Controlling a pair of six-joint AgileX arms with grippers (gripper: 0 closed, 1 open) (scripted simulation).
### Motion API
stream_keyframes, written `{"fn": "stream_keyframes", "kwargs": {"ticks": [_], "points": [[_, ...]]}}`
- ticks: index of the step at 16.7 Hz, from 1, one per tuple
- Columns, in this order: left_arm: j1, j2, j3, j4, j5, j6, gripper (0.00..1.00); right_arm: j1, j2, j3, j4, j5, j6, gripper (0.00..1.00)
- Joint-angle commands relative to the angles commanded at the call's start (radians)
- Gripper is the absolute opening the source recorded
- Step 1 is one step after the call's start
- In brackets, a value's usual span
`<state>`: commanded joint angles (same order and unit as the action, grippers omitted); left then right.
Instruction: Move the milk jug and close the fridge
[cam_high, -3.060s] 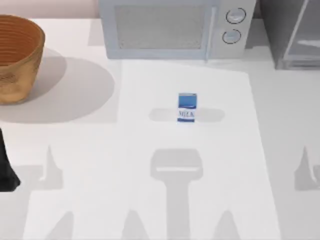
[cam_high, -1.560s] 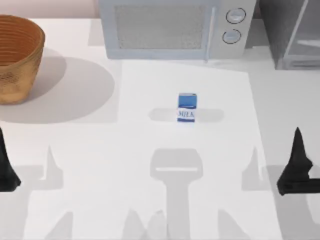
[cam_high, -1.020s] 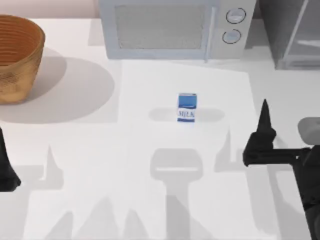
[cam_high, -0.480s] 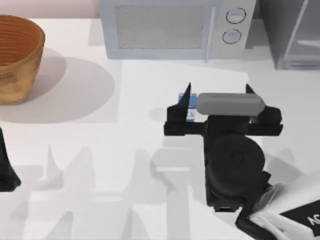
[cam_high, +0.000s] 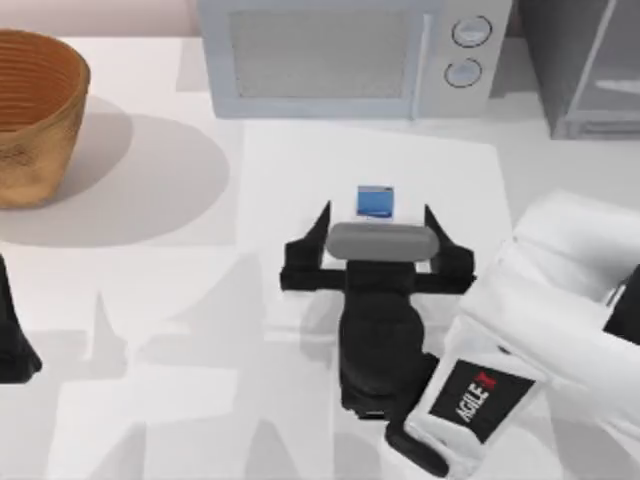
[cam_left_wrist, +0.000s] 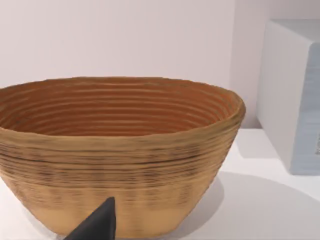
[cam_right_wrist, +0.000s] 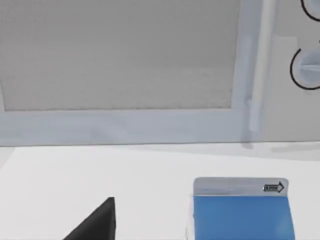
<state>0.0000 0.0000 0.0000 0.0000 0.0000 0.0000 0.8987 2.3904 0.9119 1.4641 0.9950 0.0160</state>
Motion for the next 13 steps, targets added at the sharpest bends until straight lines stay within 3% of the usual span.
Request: {"fn": "stream_keyframes", "kwargs": {"ticks": [9,13], "points": [[0.000,0.000,0.000,0.000,0.000,0.000,1.00,-0.002,0.060,0.036,0.021,-0.006,0.002,1.00],[0.000,0.000,0.000,0.000,0.000,0.000,1.00,-0.058,0.081,0.106,-0.023,-0.057,0.000,1.00]]}}
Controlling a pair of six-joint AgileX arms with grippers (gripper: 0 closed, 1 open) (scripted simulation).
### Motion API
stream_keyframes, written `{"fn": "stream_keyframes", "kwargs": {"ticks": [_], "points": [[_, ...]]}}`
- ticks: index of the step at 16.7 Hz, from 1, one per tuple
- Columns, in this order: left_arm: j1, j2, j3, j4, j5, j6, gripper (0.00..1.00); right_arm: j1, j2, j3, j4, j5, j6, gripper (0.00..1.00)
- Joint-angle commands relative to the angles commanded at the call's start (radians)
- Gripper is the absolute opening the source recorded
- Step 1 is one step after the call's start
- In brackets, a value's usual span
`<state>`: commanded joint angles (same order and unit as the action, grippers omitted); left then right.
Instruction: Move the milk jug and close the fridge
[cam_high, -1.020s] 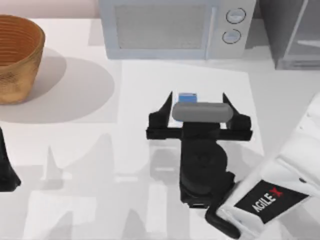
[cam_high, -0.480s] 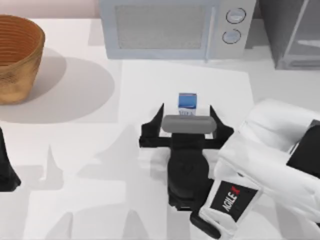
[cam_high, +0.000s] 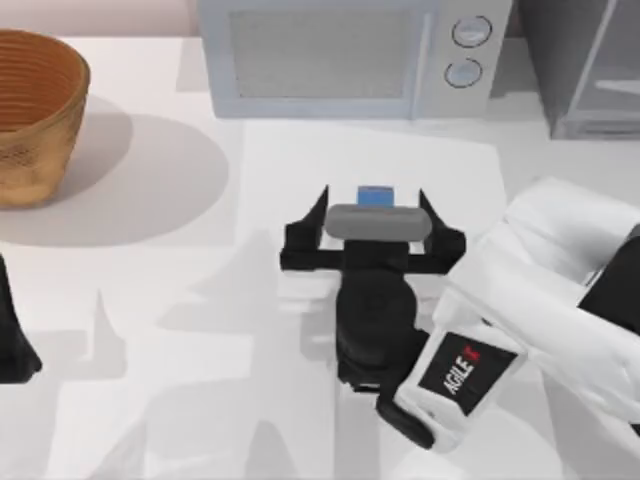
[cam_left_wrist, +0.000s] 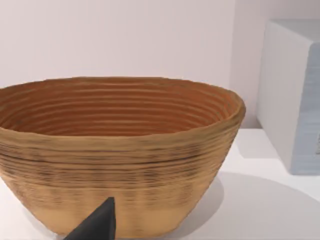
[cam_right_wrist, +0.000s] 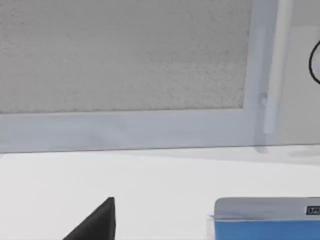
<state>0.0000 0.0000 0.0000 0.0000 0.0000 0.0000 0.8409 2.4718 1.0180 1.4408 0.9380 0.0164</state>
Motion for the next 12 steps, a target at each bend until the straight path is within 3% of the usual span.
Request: {"fn": "stream_keyframes", "kwargs": {"ticks": [6,12], "points": [[0.000,0.000,0.000,0.000,0.000,0.000,1.00,-0.031,0.013,0.041,-0.026,-0.031,-0.001,1.00],[0.000,0.000,0.000,0.000,0.000,0.000,1.00,-0.031,0.013,0.041,-0.026,-0.031,-0.001,0.55]]}}
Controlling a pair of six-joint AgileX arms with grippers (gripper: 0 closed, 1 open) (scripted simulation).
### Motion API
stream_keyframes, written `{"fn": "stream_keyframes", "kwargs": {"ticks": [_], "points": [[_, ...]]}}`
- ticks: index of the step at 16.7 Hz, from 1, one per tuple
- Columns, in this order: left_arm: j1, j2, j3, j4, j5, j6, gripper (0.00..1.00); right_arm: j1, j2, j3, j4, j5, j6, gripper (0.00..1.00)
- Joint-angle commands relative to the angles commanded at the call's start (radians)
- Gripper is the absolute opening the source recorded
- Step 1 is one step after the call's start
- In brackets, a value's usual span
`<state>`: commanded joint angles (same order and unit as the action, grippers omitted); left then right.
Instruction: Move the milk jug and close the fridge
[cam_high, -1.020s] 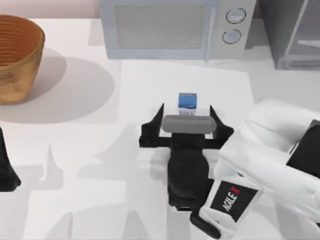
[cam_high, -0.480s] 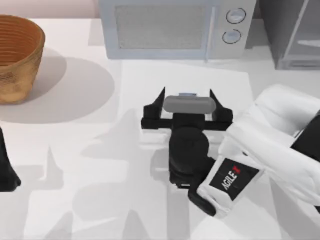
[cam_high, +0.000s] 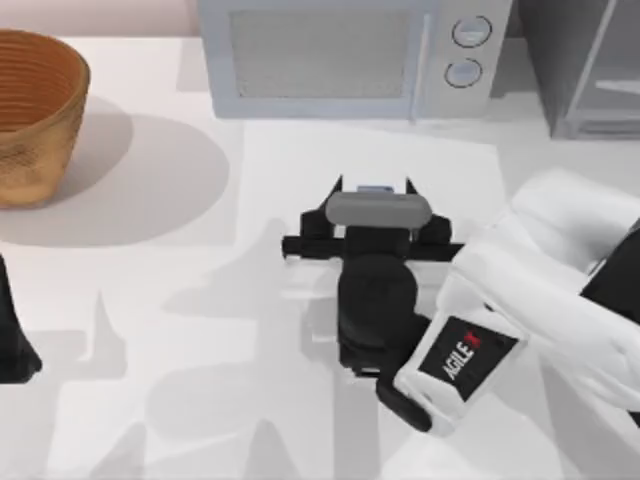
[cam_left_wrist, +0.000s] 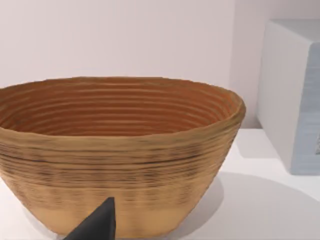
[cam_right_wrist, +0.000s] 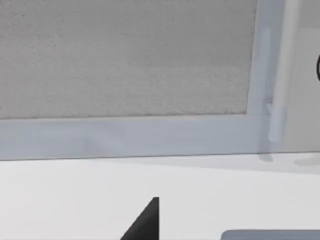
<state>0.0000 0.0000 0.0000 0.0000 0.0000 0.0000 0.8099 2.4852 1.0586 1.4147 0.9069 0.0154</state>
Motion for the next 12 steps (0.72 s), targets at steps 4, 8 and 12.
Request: {"fn": "stream_keyframes", "kwargs": {"ticks": [4,8,12], "points": [[0.000,0.000,0.000,0.000,0.000,0.000,1.00,0.000,0.000,0.000,0.000,0.000,0.000,0.25],[0.000,0.000,0.000,0.000,0.000,0.000,1.00,0.000,0.000,0.000,0.000,0.000,0.000,0.00],[0.000,0.000,0.000,0.000,0.000,0.000,1.00,0.000,0.000,0.000,0.000,0.000,0.000,0.00]]}}
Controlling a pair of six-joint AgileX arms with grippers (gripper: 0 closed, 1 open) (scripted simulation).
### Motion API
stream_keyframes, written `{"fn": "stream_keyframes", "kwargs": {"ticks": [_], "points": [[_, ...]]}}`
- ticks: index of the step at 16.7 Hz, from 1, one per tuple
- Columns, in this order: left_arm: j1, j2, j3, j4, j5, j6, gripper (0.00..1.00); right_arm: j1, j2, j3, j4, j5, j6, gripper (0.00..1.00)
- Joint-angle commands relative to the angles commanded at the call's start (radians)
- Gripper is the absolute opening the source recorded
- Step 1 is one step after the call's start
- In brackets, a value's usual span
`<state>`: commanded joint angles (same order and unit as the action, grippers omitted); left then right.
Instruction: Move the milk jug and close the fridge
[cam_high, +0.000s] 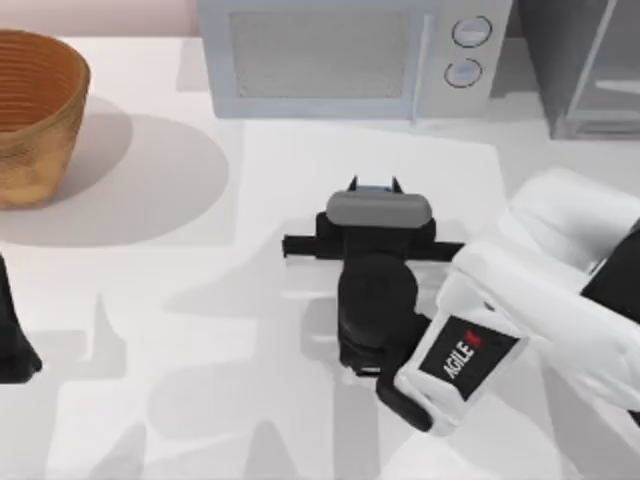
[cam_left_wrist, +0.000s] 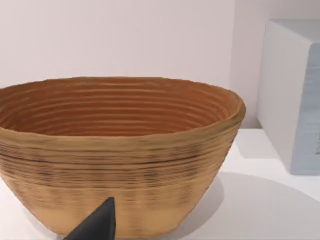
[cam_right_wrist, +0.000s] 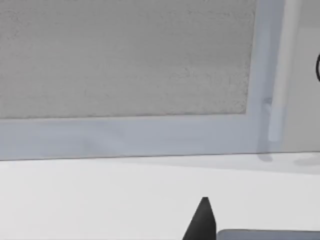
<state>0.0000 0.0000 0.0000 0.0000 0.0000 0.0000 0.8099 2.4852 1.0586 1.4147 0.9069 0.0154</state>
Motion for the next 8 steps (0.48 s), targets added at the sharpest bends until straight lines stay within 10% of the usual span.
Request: {"fn": "stream_keyframes", "kwargs": {"ticks": [8], "points": [[0.000,0.000,0.000,0.000,0.000,0.000,1.00,0.001,-0.056,-0.015,-0.041,0.000,0.001,0.00]]}}
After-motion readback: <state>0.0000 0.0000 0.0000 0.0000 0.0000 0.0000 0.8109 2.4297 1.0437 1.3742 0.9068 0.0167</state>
